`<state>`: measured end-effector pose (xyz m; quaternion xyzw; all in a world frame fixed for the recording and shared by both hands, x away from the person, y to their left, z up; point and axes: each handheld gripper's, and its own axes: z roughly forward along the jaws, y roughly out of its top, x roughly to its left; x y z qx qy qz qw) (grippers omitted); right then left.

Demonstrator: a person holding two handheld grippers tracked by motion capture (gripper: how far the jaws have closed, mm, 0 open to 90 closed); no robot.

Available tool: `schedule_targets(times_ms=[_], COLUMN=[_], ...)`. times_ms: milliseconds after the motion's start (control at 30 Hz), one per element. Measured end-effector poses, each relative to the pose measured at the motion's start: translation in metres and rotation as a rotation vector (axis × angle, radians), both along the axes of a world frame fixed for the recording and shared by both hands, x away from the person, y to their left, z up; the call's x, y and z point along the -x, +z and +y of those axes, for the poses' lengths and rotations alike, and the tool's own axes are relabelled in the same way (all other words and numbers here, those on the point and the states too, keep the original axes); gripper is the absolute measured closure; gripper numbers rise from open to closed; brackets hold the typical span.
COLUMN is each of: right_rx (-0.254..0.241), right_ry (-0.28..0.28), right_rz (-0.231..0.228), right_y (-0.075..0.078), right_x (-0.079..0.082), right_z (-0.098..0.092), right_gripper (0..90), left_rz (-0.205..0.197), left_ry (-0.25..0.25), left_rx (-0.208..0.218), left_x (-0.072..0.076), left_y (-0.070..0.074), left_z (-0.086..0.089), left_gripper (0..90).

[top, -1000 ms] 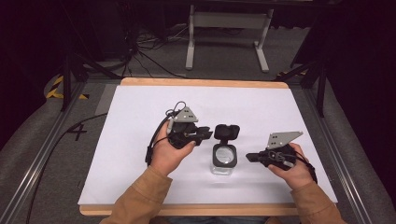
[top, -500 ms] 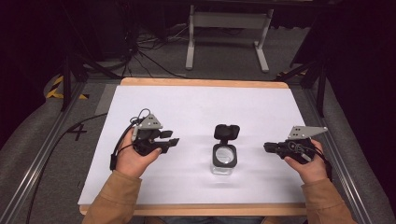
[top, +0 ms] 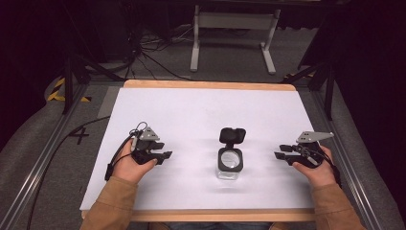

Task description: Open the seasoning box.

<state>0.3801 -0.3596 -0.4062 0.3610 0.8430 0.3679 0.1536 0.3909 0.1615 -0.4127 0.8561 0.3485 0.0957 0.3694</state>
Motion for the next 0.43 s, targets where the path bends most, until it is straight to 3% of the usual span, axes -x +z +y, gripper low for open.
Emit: schedule_targets(times_ms=[100, 200, 300, 433], right_rx=[0.013, 0.049, 0.035, 0.043], right_ry=[-0.029, -0.103, -0.125, -0.114], right_rz=[0.01, 0.036, 0.044, 0.046], right_y=[-0.006, -0.014, -0.019, -0.022], right_x=[-0.002, -0.006, -0.008, -0.009], right_z=[-0.002, -0.006, -0.009, -0.006], right_gripper=[54.8, 53.9, 52.5, 51.6], left_rz=[-0.004, 0.036, 0.041, 0.053], left_ry=[0.006, 0.016, 0.02, 0.038], left_rx=[-0.006, 0.063, 0.012, 0.037], left_x=[-0.002, -0.004, -0.007, -0.009], left_y=[-0.004, -0.01, -0.016, -0.017], left_z=[0.002, 0.003, 0.002, 0.0], left_gripper=[50.9, 52.2, 50.8, 48.9])
